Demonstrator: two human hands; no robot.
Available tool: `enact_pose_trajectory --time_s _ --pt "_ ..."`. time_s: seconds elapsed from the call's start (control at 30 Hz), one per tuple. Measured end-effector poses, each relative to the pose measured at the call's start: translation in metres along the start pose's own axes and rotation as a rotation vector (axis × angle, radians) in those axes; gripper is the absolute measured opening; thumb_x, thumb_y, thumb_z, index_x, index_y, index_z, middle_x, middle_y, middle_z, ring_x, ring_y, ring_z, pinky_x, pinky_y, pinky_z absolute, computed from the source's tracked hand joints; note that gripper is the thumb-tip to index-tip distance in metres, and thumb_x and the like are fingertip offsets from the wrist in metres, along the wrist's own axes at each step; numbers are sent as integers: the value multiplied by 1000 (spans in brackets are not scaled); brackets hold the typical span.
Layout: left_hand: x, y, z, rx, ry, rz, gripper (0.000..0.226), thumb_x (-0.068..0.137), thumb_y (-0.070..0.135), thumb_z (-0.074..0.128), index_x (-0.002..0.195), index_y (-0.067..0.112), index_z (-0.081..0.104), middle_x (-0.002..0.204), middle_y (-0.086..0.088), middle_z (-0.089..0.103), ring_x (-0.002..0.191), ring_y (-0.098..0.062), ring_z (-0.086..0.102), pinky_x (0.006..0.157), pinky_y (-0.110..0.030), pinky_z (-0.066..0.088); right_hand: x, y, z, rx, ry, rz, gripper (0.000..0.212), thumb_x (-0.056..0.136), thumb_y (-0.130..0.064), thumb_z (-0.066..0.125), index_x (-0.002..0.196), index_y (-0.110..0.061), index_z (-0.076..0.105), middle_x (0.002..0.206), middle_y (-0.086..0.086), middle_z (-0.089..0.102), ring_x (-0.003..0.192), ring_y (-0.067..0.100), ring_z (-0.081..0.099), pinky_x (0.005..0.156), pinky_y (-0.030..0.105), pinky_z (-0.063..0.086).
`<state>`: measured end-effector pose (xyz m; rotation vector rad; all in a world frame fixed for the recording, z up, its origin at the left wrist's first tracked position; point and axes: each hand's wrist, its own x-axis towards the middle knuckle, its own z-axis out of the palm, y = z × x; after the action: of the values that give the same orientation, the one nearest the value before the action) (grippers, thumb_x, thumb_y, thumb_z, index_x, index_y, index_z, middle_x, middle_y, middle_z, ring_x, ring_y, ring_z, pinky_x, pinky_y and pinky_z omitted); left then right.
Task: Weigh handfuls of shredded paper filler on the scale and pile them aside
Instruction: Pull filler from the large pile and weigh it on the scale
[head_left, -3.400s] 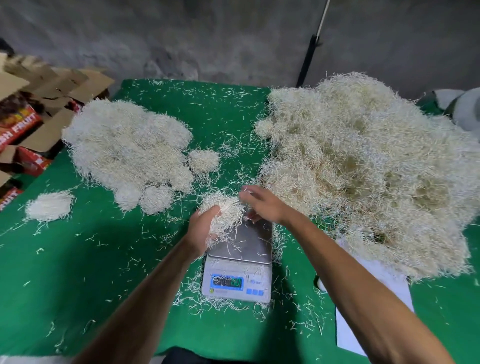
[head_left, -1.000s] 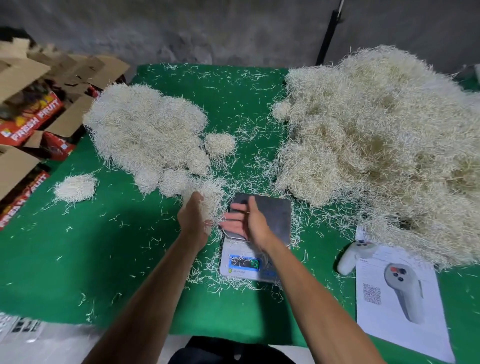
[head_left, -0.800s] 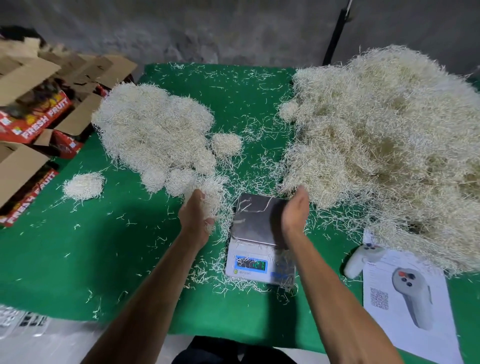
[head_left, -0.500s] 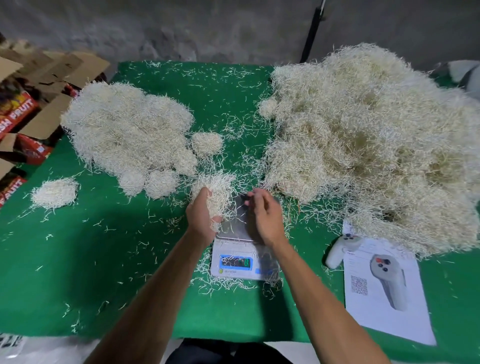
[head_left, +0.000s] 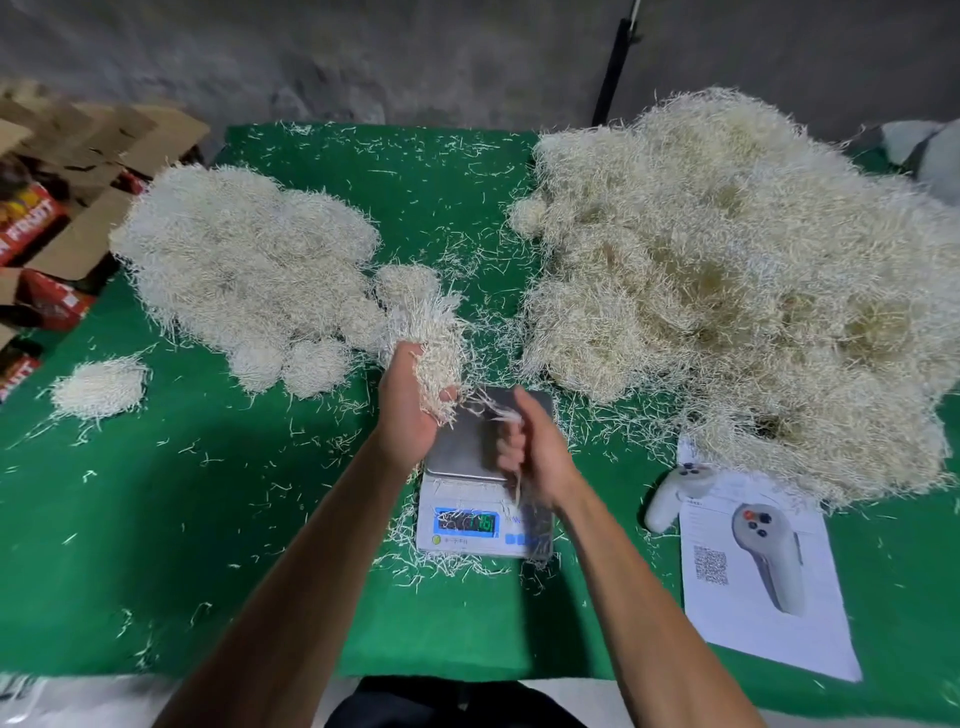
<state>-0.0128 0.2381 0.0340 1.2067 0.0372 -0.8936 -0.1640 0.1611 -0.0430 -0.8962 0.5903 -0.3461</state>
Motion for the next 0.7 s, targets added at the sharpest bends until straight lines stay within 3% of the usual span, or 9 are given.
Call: enact_pose_trajectory --time_s 0.07,0.13,0.23,0.3,0.37,0.47,0.57,0.63,0.7 --pt "7 -11 -9 19 1 -64 19 103 27 49 103 13 61 101 -14 63 84 -25 61 78 -36 53 -1 -19 -9 11 105 -84 41 103 -39 56 67 -20 47 56 -5 31 50 16 23 53 28 20" --pt "11 -29 -18 111 -36 -169 33 105 29 46 120 4 60 119 -22 65 95 -31 64 85 -41 51 -4 -38 -6 -186 188 -164 40 103 -40 57 71 -17 52 59 -2 43 52 17 34 56 28 31" --pt "16 -57 -23 612 13 -209 55 106 41 43 154 15 36 156 -18 40 134 -34 47 109 -47 41 -5 -57 6 -663 206 -264 39 98 -54 61 80 -19 65 86 4 66 75 20 66 72 37 55" --pt "12 -68 -20 895 88 -119 73 101 61 41 158 17 27 162 -15 29 145 -35 34 116 -53 30 2 -63 11 -964 144 -354 27 100 -46 62 89 -23 73 113 3 64 106 18 61 92 34 48" --pt "11 -71 -16 1094 88 53 69 100 62 41 152 17 38 157 -18 35 142 -34 37 114 -51 33 6 -63 16 -1067 71 -382 26 102 -40 59 104 -19 75 126 2 58 117 14 54 97 26 41" --pt "12 -67 -14 1007 -21 136 66 98 38 64 153 18 35 156 -11 38 119 -19 57 95 -24 49 10 -53 16 -1076 40 -302 37 101 -40 60 130 -18 60 134 5 59 118 22 61 101 41 51" --pt "8 -58 -23 865 -59 181 63 91 36 73 145 18 46 144 -3 52 115 -12 59 91 -20 48 8 -38 2 -1142 47 -158 53 101 -38 60 149 -22 44 146 10 52 123 24 57 101 42 48" --pt "6 -55 -32 773 -65 273 48 93 37 71 136 23 56 133 1 60 97 2 64 76 -10 51 7 -31 -9 -1211 112 -146 48 101 -39 61 144 -21 52 134 10 61 114 22 62 92 34 49" --pt "9 -51 -45 714 -31 343 35 97 35 65 131 26 61 132 0 63 101 -3 67 82 -19 56 3 -27 -19 -1131 260 -191 41 97 -53 62 127 -24 66 117 0 71 95 11 70 82 29 56"
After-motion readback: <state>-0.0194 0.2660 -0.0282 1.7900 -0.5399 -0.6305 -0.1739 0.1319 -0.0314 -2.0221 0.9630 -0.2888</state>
